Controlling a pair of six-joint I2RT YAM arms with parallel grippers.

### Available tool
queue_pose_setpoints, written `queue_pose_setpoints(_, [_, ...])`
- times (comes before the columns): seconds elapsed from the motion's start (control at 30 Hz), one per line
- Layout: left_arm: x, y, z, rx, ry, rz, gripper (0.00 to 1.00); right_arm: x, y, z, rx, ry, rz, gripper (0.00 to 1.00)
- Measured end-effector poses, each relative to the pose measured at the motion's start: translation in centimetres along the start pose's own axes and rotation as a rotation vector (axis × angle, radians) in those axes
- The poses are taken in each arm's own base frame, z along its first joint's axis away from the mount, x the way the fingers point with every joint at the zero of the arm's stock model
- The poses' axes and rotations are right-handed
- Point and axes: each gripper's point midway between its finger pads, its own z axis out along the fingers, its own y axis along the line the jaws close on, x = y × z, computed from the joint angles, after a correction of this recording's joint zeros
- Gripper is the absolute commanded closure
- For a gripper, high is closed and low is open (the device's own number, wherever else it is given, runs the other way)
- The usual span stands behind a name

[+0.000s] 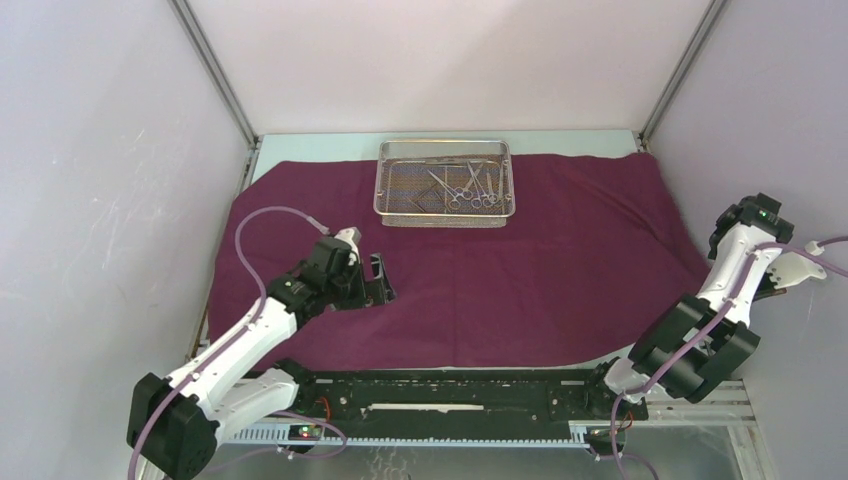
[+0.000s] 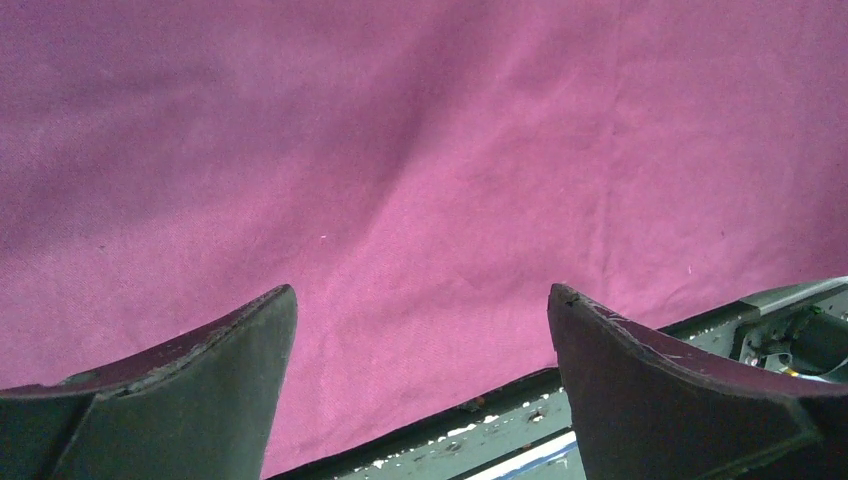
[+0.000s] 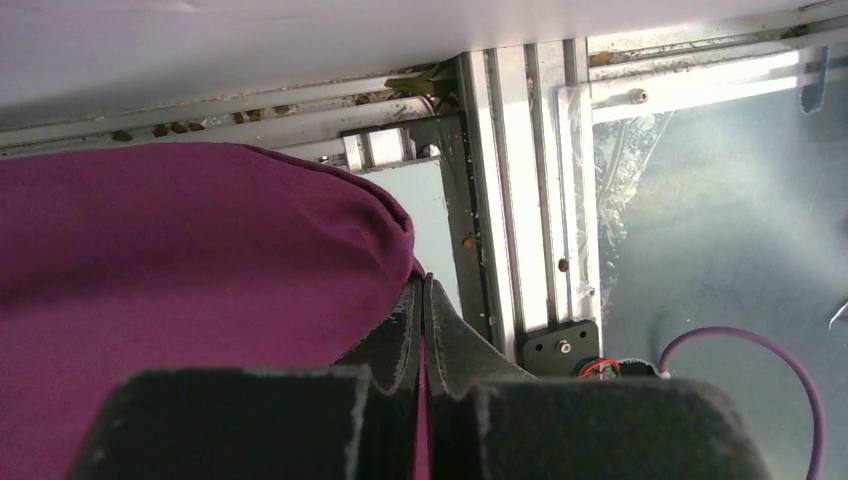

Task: Open and lay out the surgical kit
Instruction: Open the surgical kit at the center of the board.

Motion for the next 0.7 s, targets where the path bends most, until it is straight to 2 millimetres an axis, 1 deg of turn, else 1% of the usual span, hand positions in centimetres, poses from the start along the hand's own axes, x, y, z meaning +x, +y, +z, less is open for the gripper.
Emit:
queue_pose_setpoints(0.1, [0.4, 0.2, 0.2, -0.003, 0.007, 0.000, 0.00, 0.1, -0.2, 0.0, 0.005, 0.010, -0.001, 0.90])
queue_pose_setpoints(0.13, [0.4, 0.3, 0.2, -0.004, 0.008, -0.001, 0.00, 0.1, -0.3, 0.1, 0.005, 0.014, 0.000, 0.86])
queue_pose_setpoints(0.2, [0.3, 0.2, 0.3, 0.000, 0.004, -0.001, 0.00, 0.1, -0.4, 0.2, 0.006, 0.022, 0.004, 0.76])
queue_pose_setpoints(0.27, [0.2, 0.1, 0.3, 0.004, 0.000, -0.001, 0.00, 0.1, -0.6, 0.3, 0.009, 0.026, 0.006, 0.63])
queue_pose_setpoints(0.3, [0.1, 0.1, 0.3, 0.005, -0.001, -0.002, 0.00, 0.0, -0.7, 0.3, 0.007, 0.028, 0.008, 0.58])
queue_pose_setpoints(0.37, [0.1, 0.0, 0.3, 0.008, -0.005, -0.003, 0.00, 0.0, -0.7, 0.2, 0.000, 0.031, 0.011, 0.44])
queue_pose_setpoints(0.4, [0.1, 0.0, 0.3, 0.007, -0.005, -0.003, 0.00, 0.1, -0.6, 0.1, -0.010, 0.034, 0.009, 0.39])
queue_pose_setpoints(0.47, [0.0, 0.0, 0.3, 0.006, -0.006, -0.008, 0.00, 0.2, -0.5, -0.3, -0.039, 0.041, 0.009, 0.33])
queue_pose_setpoints(0.6, [0.0, 0.1, 0.3, -0.004, -0.011, -0.017, 0.00, 0.6, 0.9, -2.0, -0.154, 0.041, -0.025, 0.20])
queue_pose_setpoints(0.63, [-0.1, 0.2, 0.4, -0.008, -0.011, -0.020, 0.00, 1.0, 1.6, -2.8, -0.196, 0.037, -0.044, 0.16])
queue_pose_setpoints(0.67, [0.0, 0.3, 0.5, -0.014, -0.011, -0.026, 0.00, 1.5, 2.5, -3.8, -0.247, 0.030, -0.077, 0.14])
queue_pose_setpoints(0.7, [-0.1, 0.5, 0.5, -0.025, -0.012, -0.030, 0.00, 2.1, 3.4, -5.0, -0.304, 0.022, -0.114, 0.10])
